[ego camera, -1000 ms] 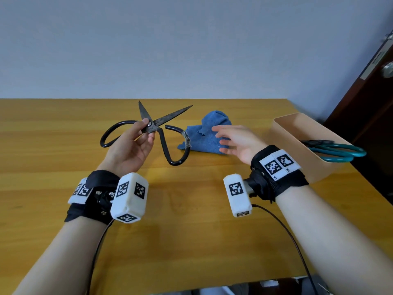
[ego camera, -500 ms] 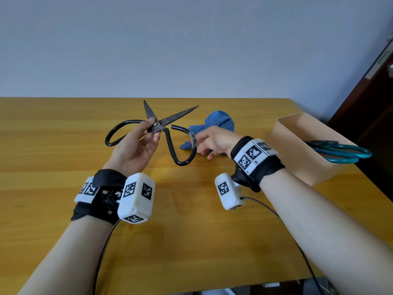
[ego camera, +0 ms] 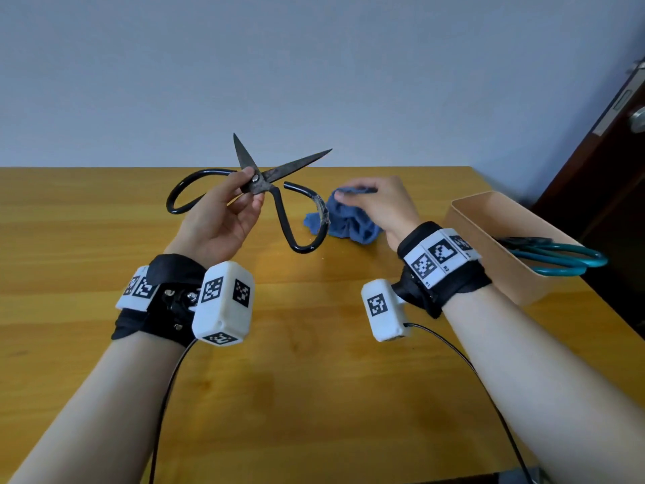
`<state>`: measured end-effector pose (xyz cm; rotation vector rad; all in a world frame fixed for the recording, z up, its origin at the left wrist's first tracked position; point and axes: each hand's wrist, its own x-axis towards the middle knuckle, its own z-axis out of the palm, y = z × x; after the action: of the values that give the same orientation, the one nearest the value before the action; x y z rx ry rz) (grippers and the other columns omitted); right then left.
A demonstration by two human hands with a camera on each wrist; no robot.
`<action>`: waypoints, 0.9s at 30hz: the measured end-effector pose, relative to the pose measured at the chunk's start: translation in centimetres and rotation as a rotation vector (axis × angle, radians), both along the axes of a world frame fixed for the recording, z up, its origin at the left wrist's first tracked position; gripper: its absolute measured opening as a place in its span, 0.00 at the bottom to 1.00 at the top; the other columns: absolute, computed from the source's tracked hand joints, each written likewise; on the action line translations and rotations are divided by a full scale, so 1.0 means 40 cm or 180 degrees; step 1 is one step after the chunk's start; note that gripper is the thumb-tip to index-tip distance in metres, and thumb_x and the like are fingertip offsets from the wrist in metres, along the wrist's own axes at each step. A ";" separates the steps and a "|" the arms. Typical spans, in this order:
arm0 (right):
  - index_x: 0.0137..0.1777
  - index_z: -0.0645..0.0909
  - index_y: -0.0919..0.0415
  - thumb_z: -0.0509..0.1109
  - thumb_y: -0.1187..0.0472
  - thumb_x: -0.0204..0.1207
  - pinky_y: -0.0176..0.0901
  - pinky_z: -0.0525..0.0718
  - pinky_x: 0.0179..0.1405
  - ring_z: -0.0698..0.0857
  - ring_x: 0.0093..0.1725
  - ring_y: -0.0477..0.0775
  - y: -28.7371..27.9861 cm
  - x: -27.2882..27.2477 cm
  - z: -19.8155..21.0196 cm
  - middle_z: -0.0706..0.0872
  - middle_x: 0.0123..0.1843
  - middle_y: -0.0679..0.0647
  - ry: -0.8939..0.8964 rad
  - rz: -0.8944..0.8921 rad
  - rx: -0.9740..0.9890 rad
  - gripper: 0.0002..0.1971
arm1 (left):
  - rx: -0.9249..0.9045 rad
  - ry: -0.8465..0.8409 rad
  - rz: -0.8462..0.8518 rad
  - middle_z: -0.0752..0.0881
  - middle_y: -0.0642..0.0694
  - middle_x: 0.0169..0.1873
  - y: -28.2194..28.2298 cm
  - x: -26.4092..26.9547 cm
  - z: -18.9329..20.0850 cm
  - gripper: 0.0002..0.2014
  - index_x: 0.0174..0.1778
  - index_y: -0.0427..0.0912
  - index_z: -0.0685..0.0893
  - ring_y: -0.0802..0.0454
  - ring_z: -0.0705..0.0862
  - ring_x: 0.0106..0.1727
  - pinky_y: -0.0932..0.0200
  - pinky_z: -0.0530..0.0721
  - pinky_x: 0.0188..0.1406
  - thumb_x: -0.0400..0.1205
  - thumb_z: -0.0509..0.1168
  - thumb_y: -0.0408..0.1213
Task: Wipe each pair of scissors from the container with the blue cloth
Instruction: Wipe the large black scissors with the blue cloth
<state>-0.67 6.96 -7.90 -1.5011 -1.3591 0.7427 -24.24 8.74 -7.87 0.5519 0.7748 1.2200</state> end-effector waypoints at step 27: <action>0.65 0.80 0.66 0.64 0.55 0.87 0.53 0.82 0.68 0.85 0.59 0.58 0.155 0.076 -0.019 0.87 0.54 0.59 0.3146 0.0599 -0.0045 0.15 | 0.0777 0.0838 -0.0823 0.90 0.48 0.43 0.156 0.110 0.047 0.09 0.54 0.42 0.86 0.53 0.92 0.42 0.66 0.89 0.39 0.88 0.64 0.43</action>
<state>2.38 13.14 -8.67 -0.7890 -0.7188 1.3717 -19.84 14.98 -5.98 0.9975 0.7510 1.0177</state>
